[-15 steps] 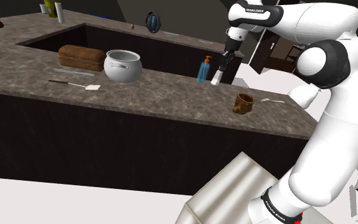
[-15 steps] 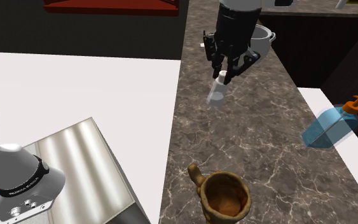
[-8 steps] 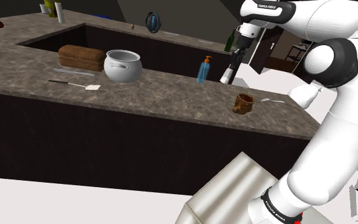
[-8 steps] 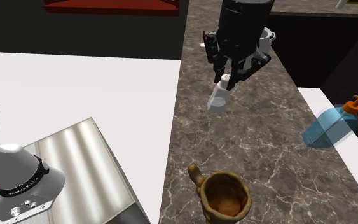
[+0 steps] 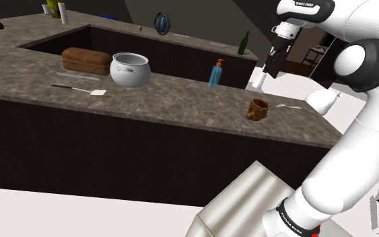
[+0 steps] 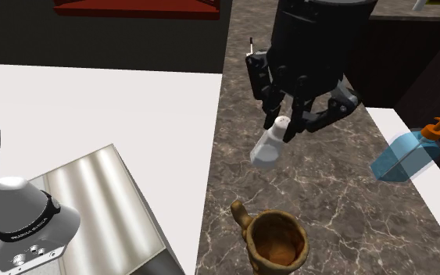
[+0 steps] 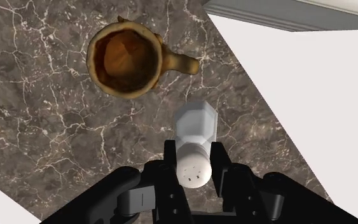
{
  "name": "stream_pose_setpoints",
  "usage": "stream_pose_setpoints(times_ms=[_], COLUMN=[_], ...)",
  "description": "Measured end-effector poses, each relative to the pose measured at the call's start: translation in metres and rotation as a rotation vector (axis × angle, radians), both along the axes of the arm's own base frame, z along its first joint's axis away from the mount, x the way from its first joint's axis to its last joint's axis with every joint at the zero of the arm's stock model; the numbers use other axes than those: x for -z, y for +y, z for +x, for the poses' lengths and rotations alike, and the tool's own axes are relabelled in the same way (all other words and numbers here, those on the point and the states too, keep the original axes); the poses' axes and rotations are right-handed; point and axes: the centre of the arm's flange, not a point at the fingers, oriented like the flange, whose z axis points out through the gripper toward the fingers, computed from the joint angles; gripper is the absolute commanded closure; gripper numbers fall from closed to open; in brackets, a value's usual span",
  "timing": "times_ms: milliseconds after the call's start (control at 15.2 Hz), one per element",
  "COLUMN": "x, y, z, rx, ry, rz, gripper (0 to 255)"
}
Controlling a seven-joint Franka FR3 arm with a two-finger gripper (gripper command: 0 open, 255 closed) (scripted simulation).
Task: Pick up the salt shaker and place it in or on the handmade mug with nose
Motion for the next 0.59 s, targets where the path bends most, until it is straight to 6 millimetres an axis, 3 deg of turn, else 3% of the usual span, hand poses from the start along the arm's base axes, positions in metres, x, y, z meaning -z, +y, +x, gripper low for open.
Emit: stream_pose_setpoints(times_ms=[330, 594], x=[-0.01, 0.005], y=[-0.046, -0.052], z=[-0.042, -0.049], rx=[0.0, -0.001], ry=[0.0, 0.0], rz=[0.0, 0.0], gripper=[255, 255])
